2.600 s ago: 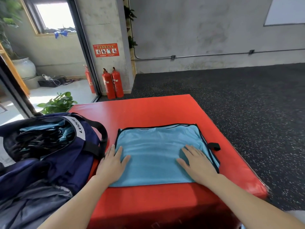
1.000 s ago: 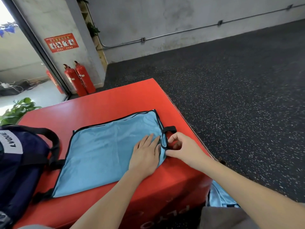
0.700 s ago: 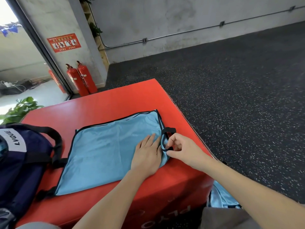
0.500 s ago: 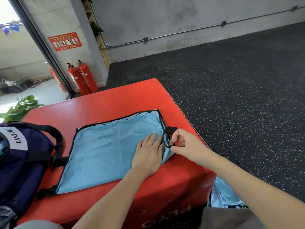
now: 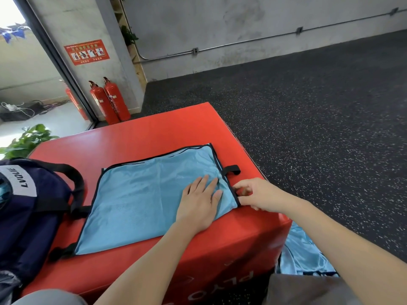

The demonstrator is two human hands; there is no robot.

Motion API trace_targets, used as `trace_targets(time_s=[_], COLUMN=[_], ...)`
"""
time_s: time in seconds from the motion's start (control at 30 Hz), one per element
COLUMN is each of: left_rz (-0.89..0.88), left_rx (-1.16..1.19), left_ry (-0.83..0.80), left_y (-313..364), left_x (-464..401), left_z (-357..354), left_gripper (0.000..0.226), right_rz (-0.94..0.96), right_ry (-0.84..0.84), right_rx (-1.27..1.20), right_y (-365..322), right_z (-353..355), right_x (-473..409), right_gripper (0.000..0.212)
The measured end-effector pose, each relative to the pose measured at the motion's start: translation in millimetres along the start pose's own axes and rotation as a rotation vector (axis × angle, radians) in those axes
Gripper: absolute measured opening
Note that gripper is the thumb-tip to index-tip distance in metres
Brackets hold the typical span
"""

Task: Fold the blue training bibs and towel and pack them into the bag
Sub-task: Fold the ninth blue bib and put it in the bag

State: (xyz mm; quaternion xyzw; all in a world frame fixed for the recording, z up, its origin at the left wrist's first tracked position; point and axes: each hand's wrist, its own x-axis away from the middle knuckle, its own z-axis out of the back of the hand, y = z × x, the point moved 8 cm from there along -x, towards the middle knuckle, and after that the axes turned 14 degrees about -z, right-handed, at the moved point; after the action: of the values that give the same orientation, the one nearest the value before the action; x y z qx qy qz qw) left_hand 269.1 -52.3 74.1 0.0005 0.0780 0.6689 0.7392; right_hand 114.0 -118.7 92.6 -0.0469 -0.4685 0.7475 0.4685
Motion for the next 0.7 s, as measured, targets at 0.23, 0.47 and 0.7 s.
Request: trace_targets(time_s=[0.23,0.47,0.7], left_rz=[0.003,0.009,0.015], left_rx=[0.017,0.03,0.021], left_ry=[-0.006,-0.026,-0.07], left_y=[1,-1,5], left_x=[0,0,3], left_z=[1,-1,3], left_gripper=[0.076,0.06,0.079], right_rz=[0.019,0.001,0.062], right_ry=[0.156,0.202,0.193], right_rx=[0.054,0.121,0.416], right_y=[2,15,14], right_z=[17,44,51], right_x=[-1,13,23], right_gripper=[0.009,0.011,0.011])
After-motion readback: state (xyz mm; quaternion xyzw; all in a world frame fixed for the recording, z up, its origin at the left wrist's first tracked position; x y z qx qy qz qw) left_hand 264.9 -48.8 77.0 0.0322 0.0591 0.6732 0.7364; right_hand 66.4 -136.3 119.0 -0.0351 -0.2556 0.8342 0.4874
